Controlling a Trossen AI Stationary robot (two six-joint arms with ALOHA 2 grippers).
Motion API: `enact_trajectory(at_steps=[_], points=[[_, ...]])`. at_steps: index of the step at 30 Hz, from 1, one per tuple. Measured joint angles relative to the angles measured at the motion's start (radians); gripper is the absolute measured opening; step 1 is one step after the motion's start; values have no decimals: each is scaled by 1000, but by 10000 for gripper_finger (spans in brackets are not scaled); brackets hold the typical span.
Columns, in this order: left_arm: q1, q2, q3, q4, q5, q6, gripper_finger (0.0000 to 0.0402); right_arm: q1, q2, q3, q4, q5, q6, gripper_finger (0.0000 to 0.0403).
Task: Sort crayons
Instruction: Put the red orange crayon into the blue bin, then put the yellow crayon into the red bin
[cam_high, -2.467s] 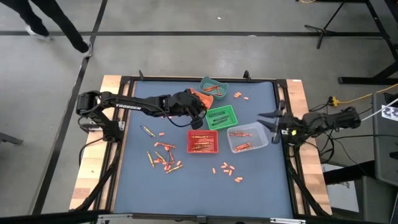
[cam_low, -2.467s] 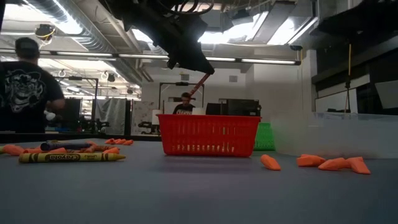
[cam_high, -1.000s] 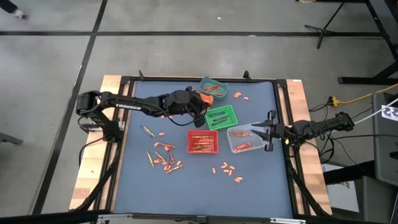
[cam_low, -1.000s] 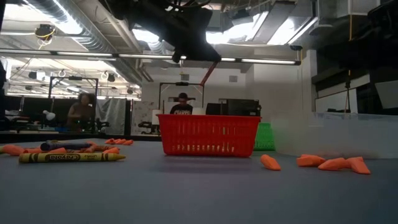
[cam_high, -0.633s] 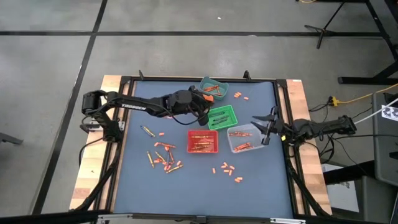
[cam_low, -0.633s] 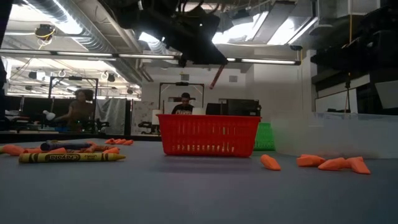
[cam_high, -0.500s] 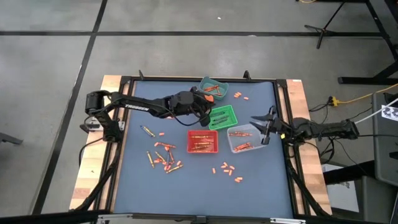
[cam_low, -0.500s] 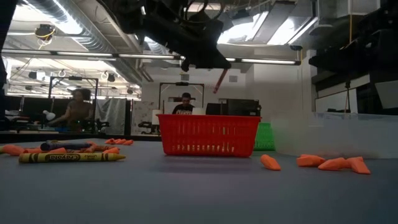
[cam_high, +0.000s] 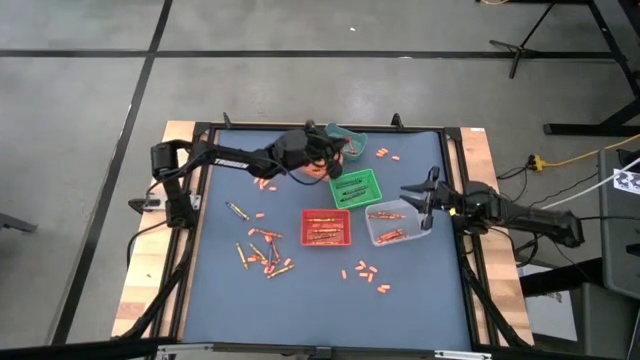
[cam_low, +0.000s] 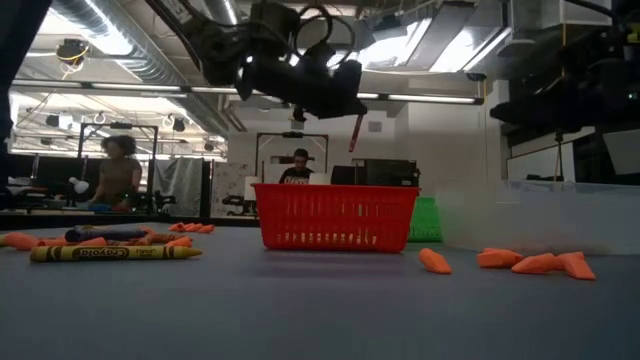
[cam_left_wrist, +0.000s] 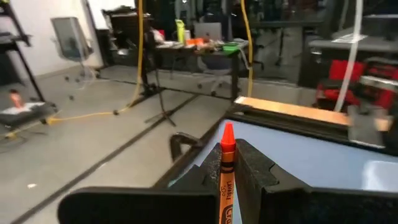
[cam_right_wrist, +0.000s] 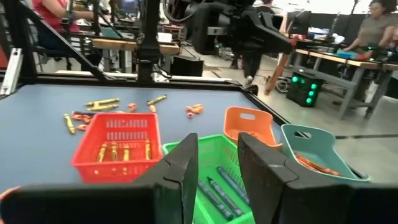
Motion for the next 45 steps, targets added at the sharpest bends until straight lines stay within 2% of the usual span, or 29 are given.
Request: enact_trajectory(at_steps=[13, 26, 39, 45], points=[[143, 124, 0, 90, 0, 13, 11, -29, 0, 0, -2, -8, -1, 113], [183, 201, 0, 112, 0, 6, 11, -28, 0, 0, -2, -8, -1, 113], [183, 201, 0, 118, -2, 6, 72, -28, 0, 0, -3, -8, -1, 113], [175, 201, 0, 117, -3, 6, 81, -28, 0, -1, -3, -8, -1, 113]])
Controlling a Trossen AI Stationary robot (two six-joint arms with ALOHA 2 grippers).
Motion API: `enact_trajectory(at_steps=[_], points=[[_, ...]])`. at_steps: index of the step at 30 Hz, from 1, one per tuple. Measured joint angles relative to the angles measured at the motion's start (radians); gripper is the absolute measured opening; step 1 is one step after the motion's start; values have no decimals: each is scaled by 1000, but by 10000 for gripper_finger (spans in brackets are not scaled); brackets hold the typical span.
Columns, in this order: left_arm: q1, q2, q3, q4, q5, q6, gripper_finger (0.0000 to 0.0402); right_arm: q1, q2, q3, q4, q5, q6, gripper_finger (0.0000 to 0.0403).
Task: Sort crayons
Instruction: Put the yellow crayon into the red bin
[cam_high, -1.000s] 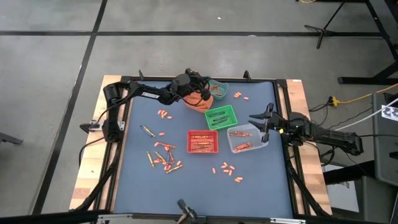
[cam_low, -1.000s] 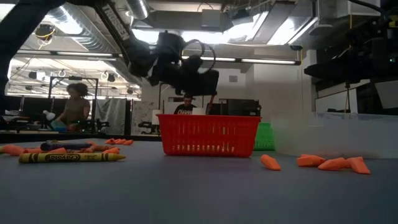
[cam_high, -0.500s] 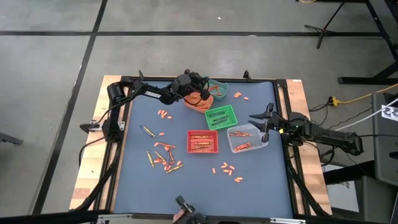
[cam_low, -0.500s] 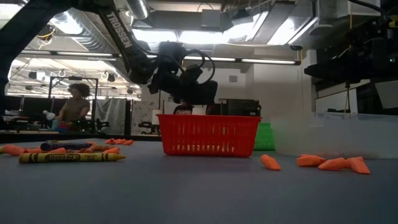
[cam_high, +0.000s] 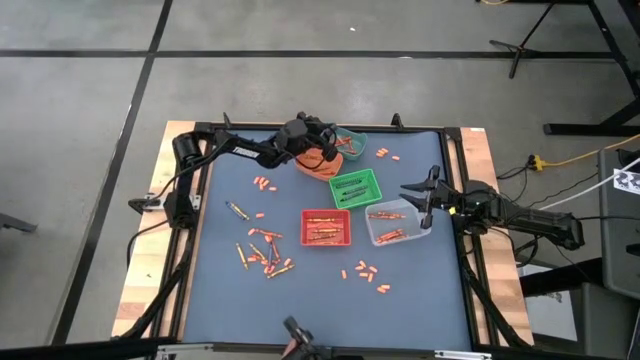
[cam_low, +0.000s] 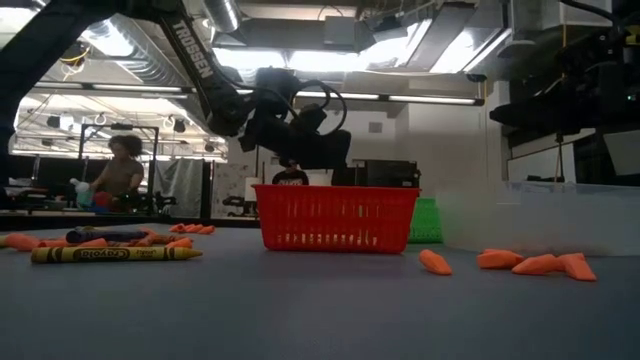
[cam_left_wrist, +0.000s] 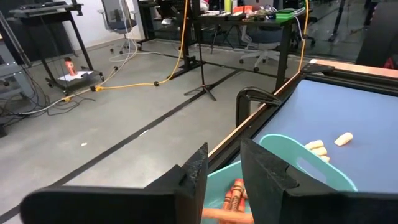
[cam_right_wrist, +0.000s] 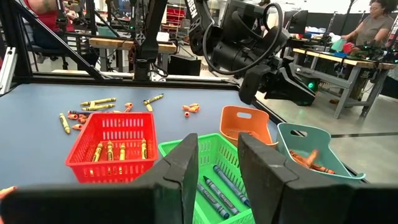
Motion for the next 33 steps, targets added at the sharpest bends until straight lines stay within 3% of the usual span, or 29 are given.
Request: enact_trajectory(at_steps=[6, 11, 19, 24, 28, 33], points=[[-10, -28, 0, -13, 1, 5, 81, 0, 0, 0, 0, 0, 0, 113], [-19, -158, 0, -174, 0, -1, 81, 0, 0, 0, 0, 0, 0, 113], [-60, -446, 0, -781, 40, -120, 81, 0, 0, 0, 0, 0, 0, 113], [-103, -584, 0, -1150, 66, -335, 81, 0, 0, 0, 0, 0, 0, 113], [-136, -647, 0, -1463, 126, -426, 81, 0, 0, 0, 0, 0, 0, 113], [-211, -646, -6, -1780, 162, -433, 81, 0, 0, 0, 0, 0, 0, 113]])
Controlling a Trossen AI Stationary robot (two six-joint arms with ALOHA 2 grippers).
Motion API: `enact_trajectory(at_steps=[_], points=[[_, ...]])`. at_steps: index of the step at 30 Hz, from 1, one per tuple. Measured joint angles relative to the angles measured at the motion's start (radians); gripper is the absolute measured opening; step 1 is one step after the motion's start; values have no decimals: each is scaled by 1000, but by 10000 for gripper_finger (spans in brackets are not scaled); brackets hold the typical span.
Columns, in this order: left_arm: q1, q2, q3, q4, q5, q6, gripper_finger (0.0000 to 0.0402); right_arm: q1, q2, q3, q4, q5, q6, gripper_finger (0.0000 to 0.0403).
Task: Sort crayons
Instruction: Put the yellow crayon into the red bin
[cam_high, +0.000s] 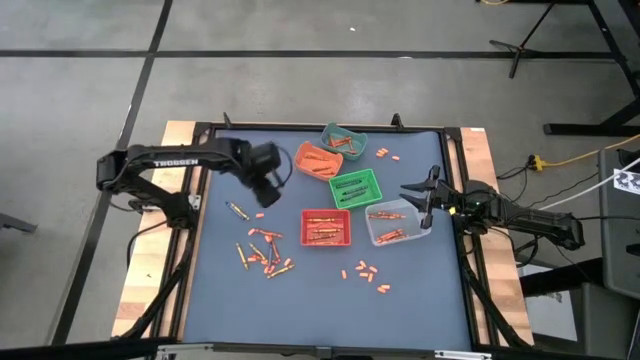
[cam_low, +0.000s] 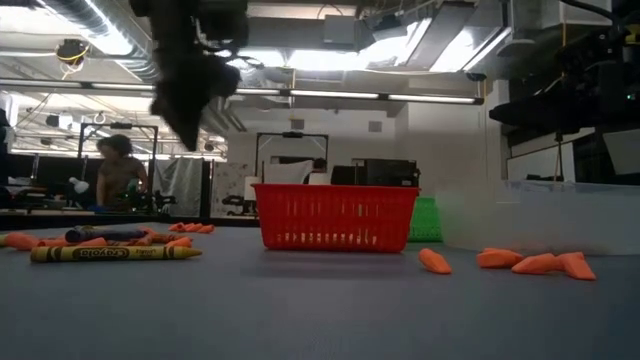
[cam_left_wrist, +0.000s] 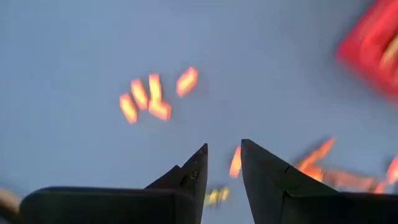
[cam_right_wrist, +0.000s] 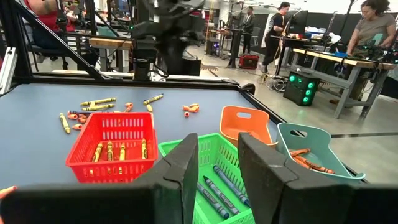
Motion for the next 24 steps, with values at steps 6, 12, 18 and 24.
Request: enact_trajectory(at_steps=[6, 12, 18, 24], points=[[-104, 6, -93, -74, 37, 15, 81, 0, 0, 0, 0, 0, 0, 113], [-214, 6, -192, -57, 262, -126, 81, 0, 0, 0, 0, 0, 0, 113], [-323, 6, -251, -30, 333, -573, 81, 0, 0, 0, 0, 0, 0, 113], [-422, 6, -286, 53, 337, -944, 81, 0, 0, 0, 0, 0, 0, 113]])
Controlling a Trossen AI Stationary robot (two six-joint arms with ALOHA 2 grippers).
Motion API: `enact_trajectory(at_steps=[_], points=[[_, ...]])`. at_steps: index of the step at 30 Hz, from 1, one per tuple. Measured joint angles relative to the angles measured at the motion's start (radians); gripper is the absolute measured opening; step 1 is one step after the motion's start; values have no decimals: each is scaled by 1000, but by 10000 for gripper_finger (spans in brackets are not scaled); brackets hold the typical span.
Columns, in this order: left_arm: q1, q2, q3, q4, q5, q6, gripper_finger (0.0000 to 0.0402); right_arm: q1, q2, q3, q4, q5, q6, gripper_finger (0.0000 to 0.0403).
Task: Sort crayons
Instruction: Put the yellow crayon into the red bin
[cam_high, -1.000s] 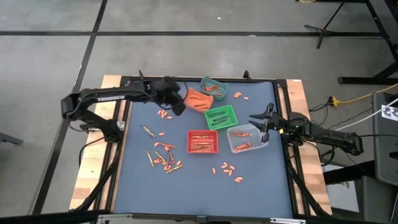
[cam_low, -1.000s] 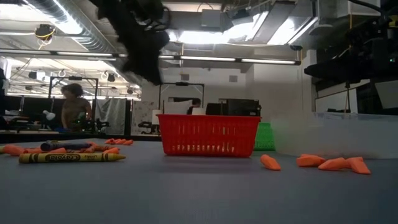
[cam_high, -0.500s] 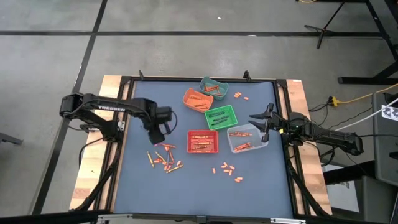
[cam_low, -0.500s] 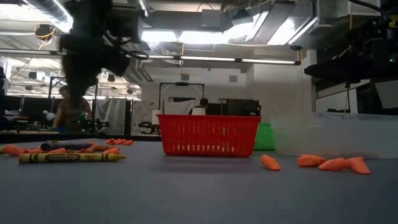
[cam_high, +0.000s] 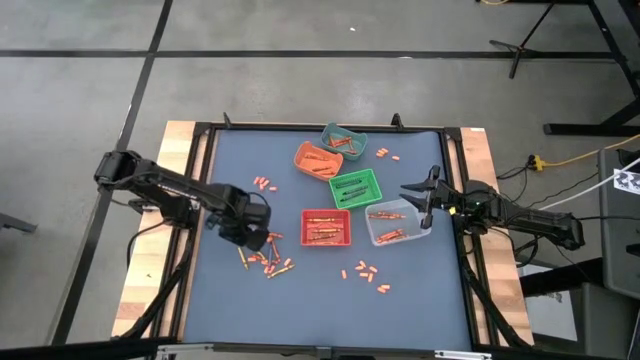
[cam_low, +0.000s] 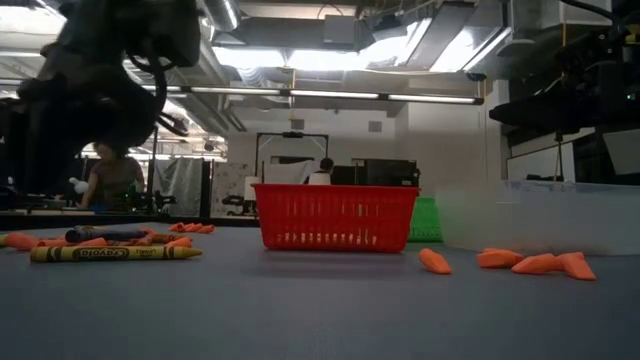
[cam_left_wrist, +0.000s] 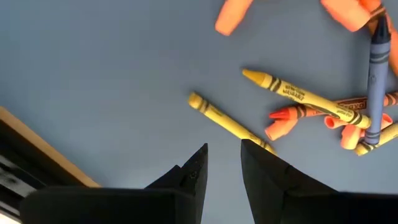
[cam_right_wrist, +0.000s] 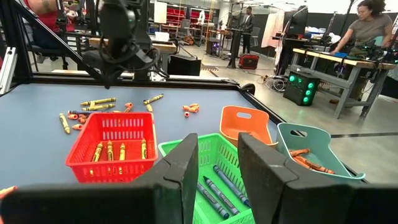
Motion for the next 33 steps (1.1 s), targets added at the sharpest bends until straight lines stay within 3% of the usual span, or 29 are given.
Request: enact_trajectory(at_steps=[16, 33], points=[[-184, 0, -19, 43, -193, -496, 81, 0, 0, 0, 0, 0, 0, 113], [-292, 1, -19, 44, -344, -739, 81, 0, 0, 0, 0, 0, 0, 113]])
